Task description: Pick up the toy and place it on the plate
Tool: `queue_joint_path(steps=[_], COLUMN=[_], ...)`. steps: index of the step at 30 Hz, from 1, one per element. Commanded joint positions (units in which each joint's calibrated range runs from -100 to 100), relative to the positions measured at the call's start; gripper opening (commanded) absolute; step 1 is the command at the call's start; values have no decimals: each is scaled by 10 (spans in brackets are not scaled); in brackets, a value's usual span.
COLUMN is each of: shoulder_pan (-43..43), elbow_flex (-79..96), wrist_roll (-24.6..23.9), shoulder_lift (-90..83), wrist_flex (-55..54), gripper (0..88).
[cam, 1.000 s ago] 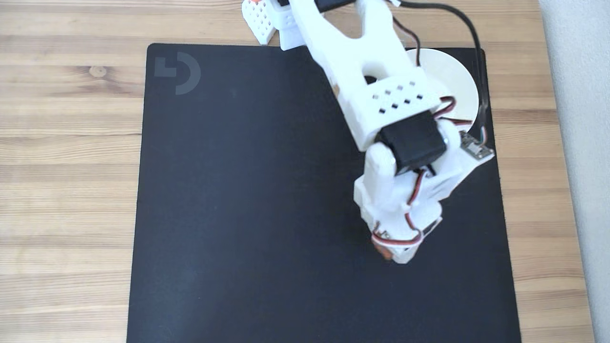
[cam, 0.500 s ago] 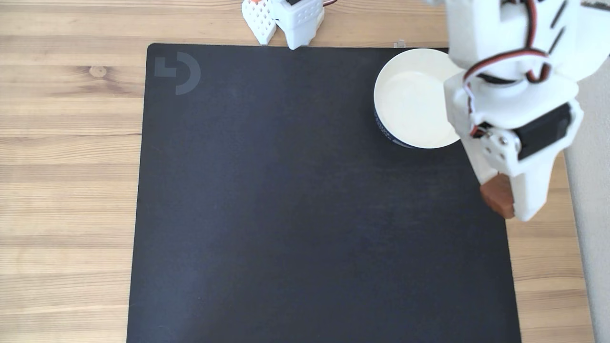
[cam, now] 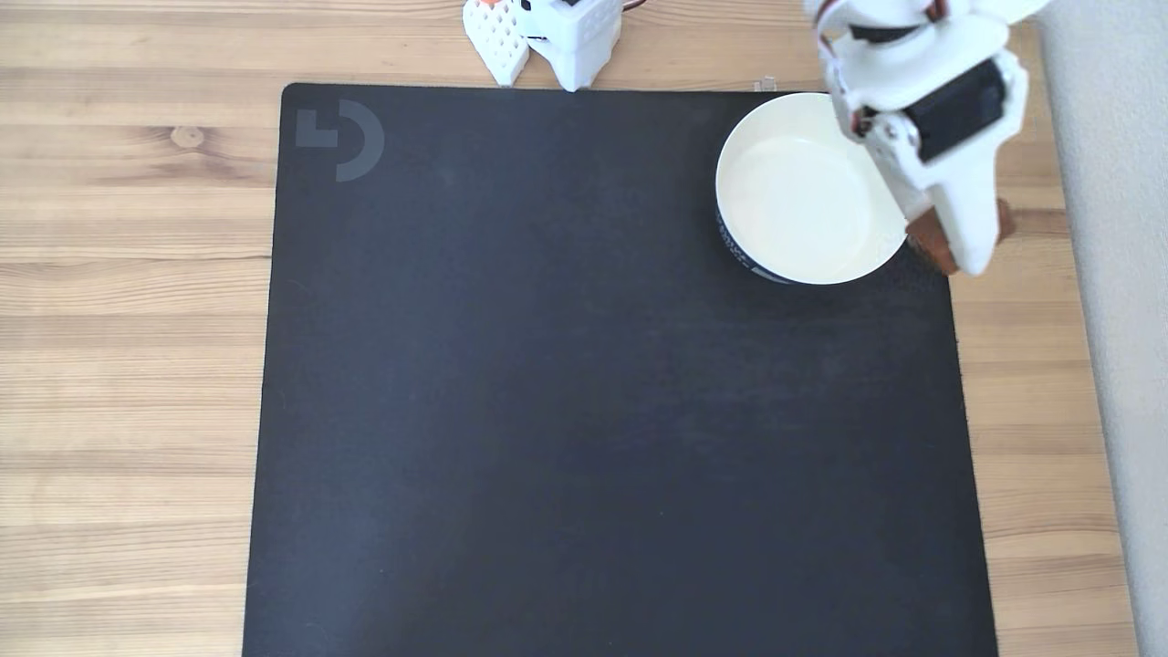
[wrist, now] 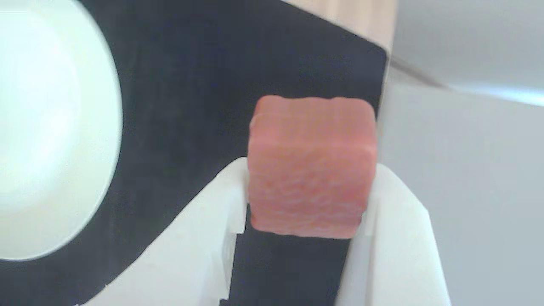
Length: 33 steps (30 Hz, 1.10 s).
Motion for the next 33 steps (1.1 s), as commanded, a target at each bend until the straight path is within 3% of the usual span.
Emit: queue_joint_path(steps=[1,15,26,30,33], shoulder_pan=[-24,-70,-78,-78,-83], elbow_flex=[135,443,535,535,534], wrist_roll=[-20,-84,-116,-116,-116], shoulder_lift=[-82,-255,-300,-300,-301], wrist_flex=[-77,-87,-128,-122,-122], gripper=[23,23,25,175,193])
